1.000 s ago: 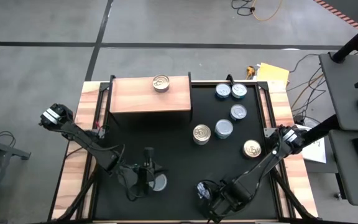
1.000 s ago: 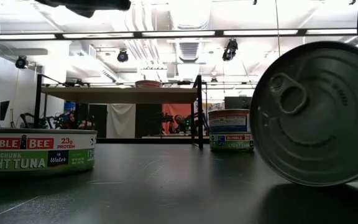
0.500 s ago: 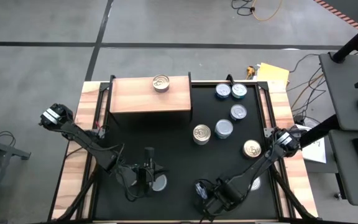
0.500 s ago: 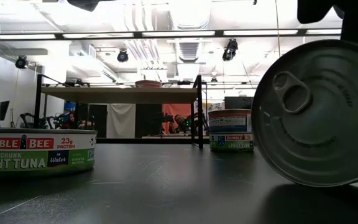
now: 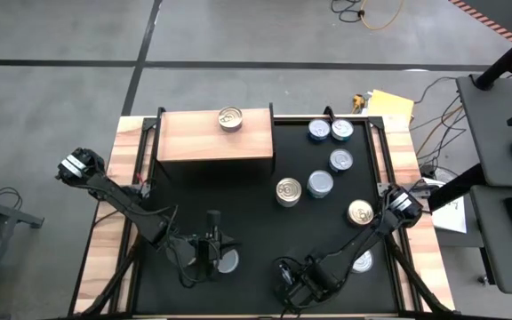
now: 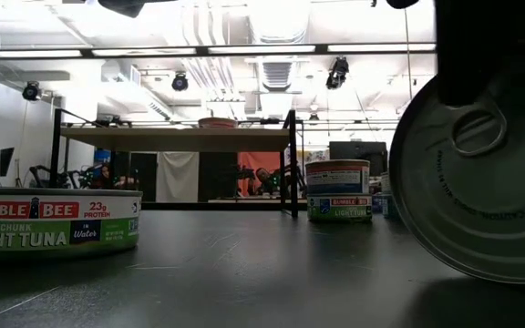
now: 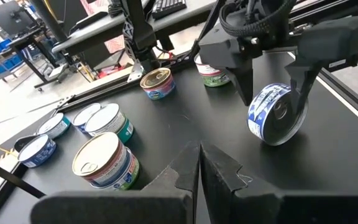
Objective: Stack canned seafood by type on shelf
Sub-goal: Put the blue tuna can on the shelf
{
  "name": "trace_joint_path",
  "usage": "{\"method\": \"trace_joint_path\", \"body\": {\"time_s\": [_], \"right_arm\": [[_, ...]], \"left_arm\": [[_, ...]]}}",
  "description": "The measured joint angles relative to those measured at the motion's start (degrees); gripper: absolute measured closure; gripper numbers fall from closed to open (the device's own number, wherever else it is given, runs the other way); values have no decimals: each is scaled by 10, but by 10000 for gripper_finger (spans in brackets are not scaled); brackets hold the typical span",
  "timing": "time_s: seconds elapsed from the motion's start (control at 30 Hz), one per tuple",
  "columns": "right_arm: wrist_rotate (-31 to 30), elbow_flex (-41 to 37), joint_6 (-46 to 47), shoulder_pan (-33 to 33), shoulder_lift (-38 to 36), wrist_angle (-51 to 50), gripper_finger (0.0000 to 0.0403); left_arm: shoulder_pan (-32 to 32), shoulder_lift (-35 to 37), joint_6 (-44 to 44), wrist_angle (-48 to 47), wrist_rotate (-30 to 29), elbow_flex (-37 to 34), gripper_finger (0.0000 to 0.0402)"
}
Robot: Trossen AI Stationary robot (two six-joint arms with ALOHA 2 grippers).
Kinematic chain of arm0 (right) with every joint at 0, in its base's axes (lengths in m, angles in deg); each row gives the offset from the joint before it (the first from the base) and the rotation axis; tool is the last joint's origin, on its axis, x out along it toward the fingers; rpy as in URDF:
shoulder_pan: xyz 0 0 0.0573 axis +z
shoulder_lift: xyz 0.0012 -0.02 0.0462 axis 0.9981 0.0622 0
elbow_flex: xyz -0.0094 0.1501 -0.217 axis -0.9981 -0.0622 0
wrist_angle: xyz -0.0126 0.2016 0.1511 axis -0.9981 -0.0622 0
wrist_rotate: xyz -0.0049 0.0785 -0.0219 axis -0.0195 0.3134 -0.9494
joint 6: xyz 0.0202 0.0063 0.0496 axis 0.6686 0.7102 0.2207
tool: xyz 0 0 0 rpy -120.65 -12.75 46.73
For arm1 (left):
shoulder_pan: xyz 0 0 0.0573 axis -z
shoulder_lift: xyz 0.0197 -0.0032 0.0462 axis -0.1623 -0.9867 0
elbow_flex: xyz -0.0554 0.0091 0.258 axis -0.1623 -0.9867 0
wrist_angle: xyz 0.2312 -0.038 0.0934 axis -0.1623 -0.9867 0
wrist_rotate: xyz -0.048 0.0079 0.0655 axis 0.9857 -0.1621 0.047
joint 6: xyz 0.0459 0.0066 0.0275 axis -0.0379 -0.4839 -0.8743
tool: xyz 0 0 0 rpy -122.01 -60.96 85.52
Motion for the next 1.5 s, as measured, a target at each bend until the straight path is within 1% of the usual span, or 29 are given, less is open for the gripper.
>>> {"method": "trace_joint_path", "body": {"time_s": [0.17, 0.47, 0.83, 1.03, 1.2, 1.3, 1.4, 1.5], "right_arm": [[4, 0, 4, 0, 0, 1, 94], [5, 0, 1, 0, 0, 1, 174], [4, 0, -19, 0, -1, 0, 259], [5, 2, -53, -3, -16, -3, 261], [-2, 3, -92, -14, -44, -6, 244], [-15, 2, -128, -22, -66, -5, 256], [-23, 2, -171, -35, -88, -4, 263], [-34, 2, -221, -58, -108, -4, 263]], "left_arm": [[0, 0, 2, 0, 0, 0, 401], [0, 0, 6, 0, 0, 0, 401], [0, 0, 7, 0, 0, 0, 401], [0, 0, -3, 0, 0, 0, 401], [1, 9, -4, 0, -1, 0, 401], [1, 14, -5, -9, -4, 1, 401], [2, 22, -19, -40, -11, 16, 401], [3, 26, -39, -102, -46, 45, 401]]}}
